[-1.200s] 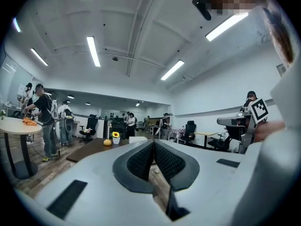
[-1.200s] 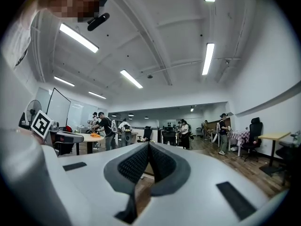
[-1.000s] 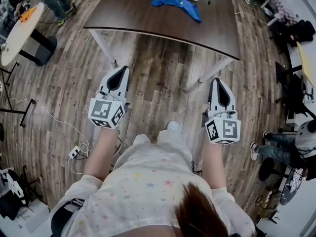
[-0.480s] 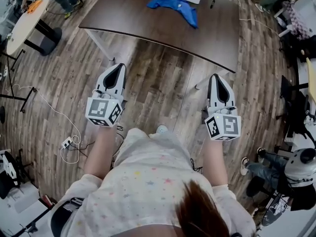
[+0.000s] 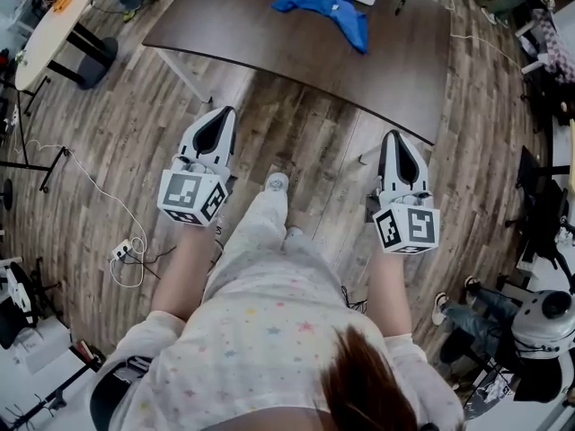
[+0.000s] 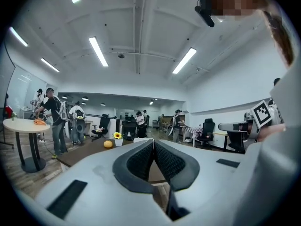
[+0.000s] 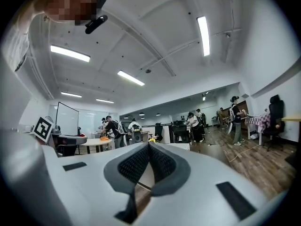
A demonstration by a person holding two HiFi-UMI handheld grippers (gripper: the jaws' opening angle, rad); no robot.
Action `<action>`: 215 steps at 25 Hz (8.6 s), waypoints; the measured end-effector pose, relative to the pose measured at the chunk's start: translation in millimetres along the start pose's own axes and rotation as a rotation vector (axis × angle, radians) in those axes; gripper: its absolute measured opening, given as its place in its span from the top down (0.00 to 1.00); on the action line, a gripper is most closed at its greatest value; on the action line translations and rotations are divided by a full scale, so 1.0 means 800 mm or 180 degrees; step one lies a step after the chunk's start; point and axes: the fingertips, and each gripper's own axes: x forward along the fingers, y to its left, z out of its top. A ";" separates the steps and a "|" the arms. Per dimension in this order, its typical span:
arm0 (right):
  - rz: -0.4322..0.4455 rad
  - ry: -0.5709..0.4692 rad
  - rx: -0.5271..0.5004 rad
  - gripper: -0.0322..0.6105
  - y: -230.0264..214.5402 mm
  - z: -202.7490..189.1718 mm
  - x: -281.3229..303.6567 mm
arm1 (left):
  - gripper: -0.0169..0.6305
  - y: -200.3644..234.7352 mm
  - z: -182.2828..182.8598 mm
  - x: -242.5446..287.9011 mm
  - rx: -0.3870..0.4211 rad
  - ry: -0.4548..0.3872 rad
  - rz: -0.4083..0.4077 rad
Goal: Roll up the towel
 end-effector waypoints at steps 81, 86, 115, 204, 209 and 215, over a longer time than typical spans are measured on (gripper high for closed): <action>0.0038 0.0679 0.0306 0.95 -0.215 -0.086 0.629 | 0.95 0.276 -0.066 0.654 -0.0085 0.0338 -0.0293; 0.0115 0.0871 0.0360 0.93 -0.199 -0.126 0.666 | 0.95 0.300 -0.094 0.666 -0.0076 0.0477 -0.0329; -0.0040 0.2414 -0.0096 0.69 -0.184 -0.363 0.729 | 0.77 0.320 -0.320 0.689 0.0034 0.1637 -0.0619; -0.0126 -0.0677 -0.0873 0.93 -0.228 0.252 0.615 | 0.94 0.252 0.266 0.665 0.0722 -0.0550 -0.0526; -0.0097 -0.0744 -0.0915 0.93 -0.219 0.269 0.609 | 0.94 0.254 0.287 0.650 0.0746 -0.0599 -0.0463; -0.0035 -0.0943 -0.0911 0.93 -0.207 0.297 0.586 | 0.94 0.238 0.311 0.623 0.0863 -0.0726 -0.0424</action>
